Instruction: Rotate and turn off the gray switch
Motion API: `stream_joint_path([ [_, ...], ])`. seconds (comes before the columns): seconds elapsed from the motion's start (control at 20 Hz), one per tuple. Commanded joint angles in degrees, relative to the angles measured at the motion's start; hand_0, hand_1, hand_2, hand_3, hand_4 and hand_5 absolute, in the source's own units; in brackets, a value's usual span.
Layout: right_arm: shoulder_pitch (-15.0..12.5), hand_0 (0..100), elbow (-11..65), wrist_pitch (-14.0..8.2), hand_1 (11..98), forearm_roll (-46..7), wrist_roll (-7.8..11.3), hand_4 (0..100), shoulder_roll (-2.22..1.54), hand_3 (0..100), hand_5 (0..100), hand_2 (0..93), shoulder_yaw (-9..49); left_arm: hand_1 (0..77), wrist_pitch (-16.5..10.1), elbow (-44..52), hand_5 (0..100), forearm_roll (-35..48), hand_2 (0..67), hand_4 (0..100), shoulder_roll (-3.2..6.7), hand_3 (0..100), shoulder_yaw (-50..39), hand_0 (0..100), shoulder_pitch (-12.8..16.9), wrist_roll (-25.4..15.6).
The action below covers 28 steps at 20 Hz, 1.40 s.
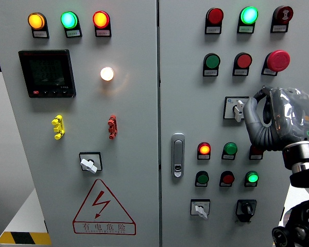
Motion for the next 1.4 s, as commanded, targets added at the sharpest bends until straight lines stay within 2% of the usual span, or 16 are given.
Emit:
stream_joint_path([
  [0.0, -2.06, 86, 3.64, 0.08, 29.8, 0.12, 0.19, 81, -0.09, 93, 100, 58.6, 0.04, 0.0, 0.0, 0.0, 12, 0.0, 13.1, 10, 0.0, 18, 0.0, 0, 0.0, -0.04],
  [0.05, -3.03, 85, 5.05, 0.08, 30.0, 0.21, 0.27, 73, -0.09, 87, 99, 56.5, 0.12, 0.0, 0.0, 0.0, 12, 0.0, 13.1, 10, 0.0, 18, 0.0, 0, 0.0, -0.04],
  [0.2, -6.54, 84, 10.06, 0.43, 31.2, 0.21, 0.28, 63, -0.09, 76, 93, 52.3, -0.05, 0.0, 0.0, 0.0, 12, 0.0, 13.1, 9, 0.0, 18, 0.0, 0, 0.0, 0.05],
  [0.3, -8.56, 83, 12.96, 0.52, 32.0, 0.21, 0.54, 51, -0.18, 66, 80, 47.7, -0.14, 0.0, 0.0, 0.0, 12, 0.0, 13.1, 9, 0.0, 18, 0.0, 0, 0.0, 0.05],
  [0.45, -12.52, 81, 17.88, 0.6, 34.8, 0.21, 2.73, 37, -0.18, 53, 59, 44.7, -0.23, 0.0, 0.0, 0.0, 12, 0.0, 13.1, 9, 0.0, 18, 0.0, 0, 0.0, -0.04],
  [0.55, -13.75, 80, 19.64, 0.52, 35.9, 0.13, 4.66, 32, -0.26, 47, 53, 41.6, -0.14, 0.0, 0.0, 0.0, 12, 0.0, 13.1, 9, 0.0, 18, 0.0, 0, 0.0, 0.05],
  [0.85, -17.97, 76, 23.34, -0.1, 38.2, -0.14, 5.72, 20, -0.26, 34, 37, 31.8, 0.3, 0.0, 0.0, 0.0, 12, 0.0, 13.1, 10, 0.09, 18, 0.0, 0, 0.0, -0.04],
  [0.9, -18.07, 75, 23.34, -0.97, 38.4, -0.14, 5.72, 18, -0.35, 32, 35, 30.0, 0.3, 0.0, 0.0, 0.0, 12, 0.0, 13.1, 10, 0.0, 18, 0.0, 0, 0.0, 0.05],
  [1.0, -18.94, 74, 23.34, -4.65, 39.0, -0.23, 6.6, 17, -0.35, 30, 33, 27.5, -0.05, 0.0, 0.0, 0.0, 12, 0.0, 13.1, 10, 0.0, 18, 0.0, 0, 0.0, 0.05],
  [1.1, -20.0, 73, 23.34, -5.63, 40.1, -1.62, 10.8, 16, -0.35, 30, 33, 27.1, 0.12, 0.0, 0.0, 0.0, 12, 0.0, 13.1, 10, 0.0, 18, 0.0, 0, 0.0, -0.04],
  [1.15, -20.43, 73, 23.43, -6.24, 41.1, -2.76, 11.95, 16, -0.35, 29, 32, 26.6, 0.39, 0.0, 0.0, 0.0, 12, 0.0, 13.1, 9, 0.0, 18, 0.0, 0, 0.0, 0.05],
  [1.25, -21.31, 72, 23.43, -8.7, 41.7, -3.04, 12.31, 16, -0.35, 29, 32, 26.5, 0.48, 0.0, 0.0, 0.0, 12, 0.0, 13.1, 9, 0.0, 18, 0.0, 0, 0.0, 0.05],
  [1.35, -21.67, 71, 23.43, -9.15, 42.7, -3.13, 12.4, 16, -0.35, 30, 32, 26.5, 0.48, 0.0, 0.0, 0.0, 12, 0.0, 13.1, 10, 0.0, 18, 0.0, 0, 0.0, -0.04],
])
